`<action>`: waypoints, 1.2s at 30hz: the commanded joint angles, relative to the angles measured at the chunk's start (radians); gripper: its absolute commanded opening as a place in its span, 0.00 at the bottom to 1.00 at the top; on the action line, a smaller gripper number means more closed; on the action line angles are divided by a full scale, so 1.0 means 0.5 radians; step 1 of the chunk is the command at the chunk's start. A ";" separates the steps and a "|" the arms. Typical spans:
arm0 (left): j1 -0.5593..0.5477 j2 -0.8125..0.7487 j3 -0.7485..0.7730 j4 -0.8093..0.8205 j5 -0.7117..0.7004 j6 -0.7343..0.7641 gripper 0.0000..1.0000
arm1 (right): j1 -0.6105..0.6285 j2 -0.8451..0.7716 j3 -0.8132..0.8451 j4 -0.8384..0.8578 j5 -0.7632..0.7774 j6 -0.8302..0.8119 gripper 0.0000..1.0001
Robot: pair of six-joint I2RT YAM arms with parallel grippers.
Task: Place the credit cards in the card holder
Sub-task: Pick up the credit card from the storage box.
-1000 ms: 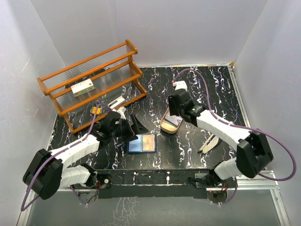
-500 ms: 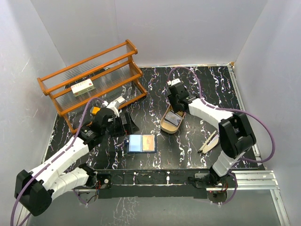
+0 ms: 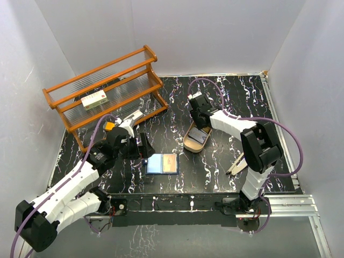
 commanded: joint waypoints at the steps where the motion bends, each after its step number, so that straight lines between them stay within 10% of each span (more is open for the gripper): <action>1: -0.005 -0.073 -0.040 -0.017 -0.037 0.001 0.99 | -0.019 0.018 0.097 0.056 0.099 -0.033 0.49; 20: -0.005 0.062 -0.097 -0.003 -0.099 -0.166 0.98 | -0.017 -0.046 0.153 -0.023 0.128 0.006 0.32; 36: -0.005 0.522 -0.225 0.030 -0.061 -0.433 0.62 | -0.017 -0.202 0.192 -0.247 -0.199 0.116 0.10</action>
